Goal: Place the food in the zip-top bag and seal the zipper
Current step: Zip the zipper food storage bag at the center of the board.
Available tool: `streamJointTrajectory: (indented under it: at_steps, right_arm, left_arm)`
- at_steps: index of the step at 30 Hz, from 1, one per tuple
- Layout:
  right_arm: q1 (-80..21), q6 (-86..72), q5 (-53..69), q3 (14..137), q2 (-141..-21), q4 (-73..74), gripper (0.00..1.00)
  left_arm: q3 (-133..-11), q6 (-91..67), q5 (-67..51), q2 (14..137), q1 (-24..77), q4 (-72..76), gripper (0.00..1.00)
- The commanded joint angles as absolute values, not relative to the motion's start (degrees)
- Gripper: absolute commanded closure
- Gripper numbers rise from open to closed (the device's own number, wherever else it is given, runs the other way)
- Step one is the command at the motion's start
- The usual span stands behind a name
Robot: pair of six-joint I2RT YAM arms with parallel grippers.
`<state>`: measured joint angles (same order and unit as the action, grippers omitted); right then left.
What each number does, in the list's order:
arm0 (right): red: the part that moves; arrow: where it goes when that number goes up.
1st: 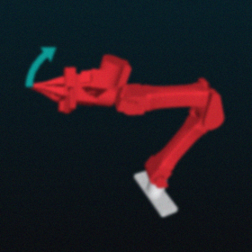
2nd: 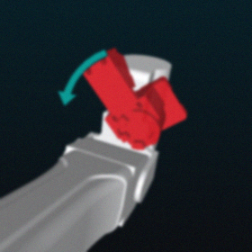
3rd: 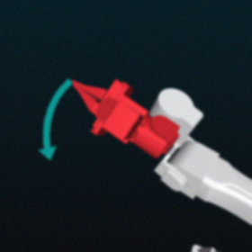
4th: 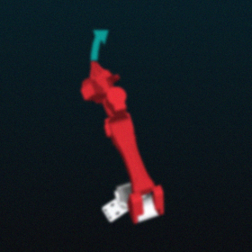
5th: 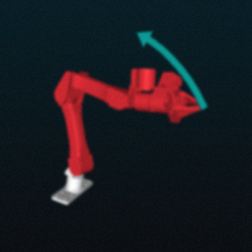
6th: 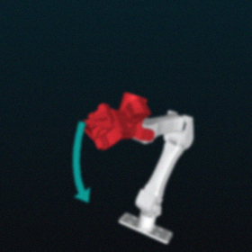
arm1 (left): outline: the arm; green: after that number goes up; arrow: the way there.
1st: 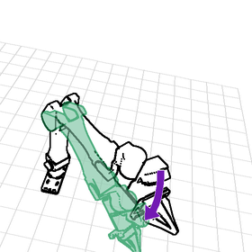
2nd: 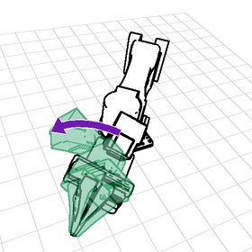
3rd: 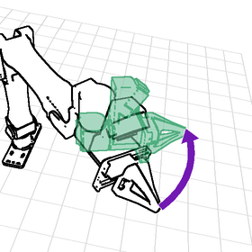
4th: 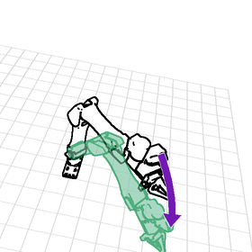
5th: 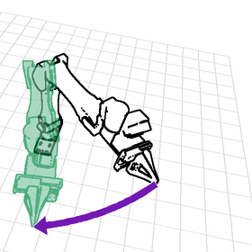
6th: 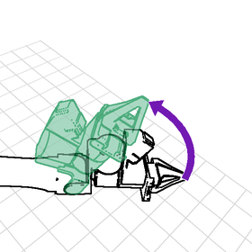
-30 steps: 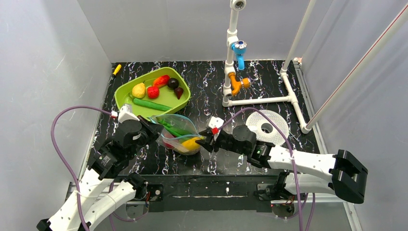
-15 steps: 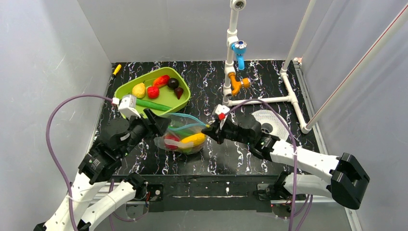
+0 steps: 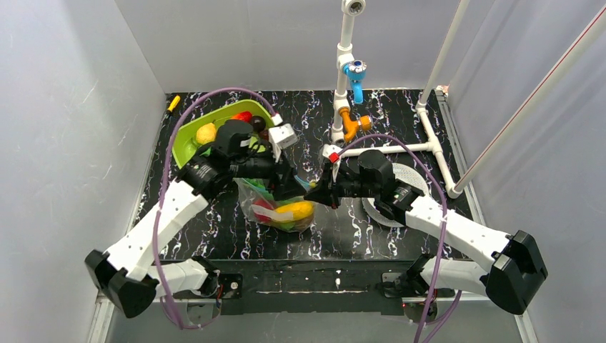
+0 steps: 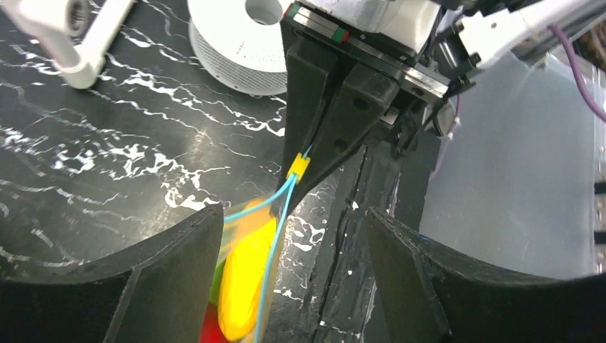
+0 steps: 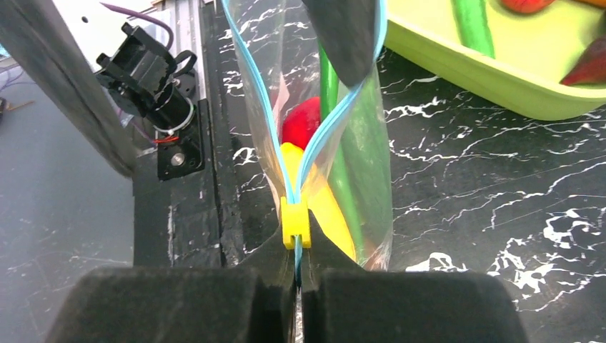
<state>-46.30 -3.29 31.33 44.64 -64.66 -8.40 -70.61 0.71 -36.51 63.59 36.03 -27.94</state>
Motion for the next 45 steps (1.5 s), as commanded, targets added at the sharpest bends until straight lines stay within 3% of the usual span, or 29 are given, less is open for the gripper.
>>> streamJointTrajectory:
  at_steps: [1,7,14,18,21,22,23,24,27,34,37,42,45]
  right_arm:
    - [-45.89,-4.45,36.11,47.69,-65.17,-7.40,0.99]
    - [-45.68,-4.59,36.80,46.98,-64.66,-7.01,0.99]
    - [-45.48,-4.32,35.16,46.29,-63.48,-7.09,0.99]
    - [-45.44,-4.79,35.44,46.02,-62.76,-6.95,0.99]
    - [-45.46,-5.46,33.62,44.92,-61.77,-7.46,0.99]
    - [-45.35,-5.89,32.79,43.83,-61.05,-8.06,0.94]
    - [-45.35,-6.65,32.01,42.62,-60.32,-9.16,0.82]
    - [-45.27,-7.16,31.74,41.67,-59.74,-10.09,0.75]
    - [-44.66,-9.98,31.70,39.49,-58.65,-14.13,0.68]
    - [-43.97,-15.55,35.78,39.85,-61.28,-23.59,0.64]
    - [-43.78,-15.62,37.30,40.34,-62.15,-23.67,0.70]
    - [-43.60,-16.88,38.27,39.83,-62.75,-24.56,0.99]
    - [-43.27,-17.86,38.66,39.24,-62.69,-25.57,0.99]
  left_arm:
    - [-73.12,10.73,-46.22,66.71,36.79,-27.25,0.28]
    - [-72.21,16.59,-46.13,69.99,38.80,-27.69,0.28]
    - [-72.10,19.93,-43.37,71.82,38.87,-32.45,0.39]
    - [-70.64,16.35,-37.79,71.84,38.86,-32.04,0.61]
    - [-70.31,14.18,-33.92,70.99,38.86,-33.94,0.85]
    - [-69.31,13.32,-33.96,69.47,38.85,-33.61,0.93]
    - [-68.39,12.99,-34.67,67.75,38.92,-33.22,1.00]
    - [-67.90,12.96,-34.40,66.76,38.89,-33.18,1.00]
    - [-67.53,13.12,-34.84,65.24,38.80,-33.17,1.00]
    - [-67.84,12.59,-36.83,65.41,38.77,-33.20,1.00]
    - [-67.81,12.24,-37.12,65.45,38.82,-33.22,1.00]
    - [-68.04,11.35,-36.89,65.37,38.84,-33.22,1.00]
    - [-68.92,9.94,-37.80,66.04,38.78,-33.46,0.75]
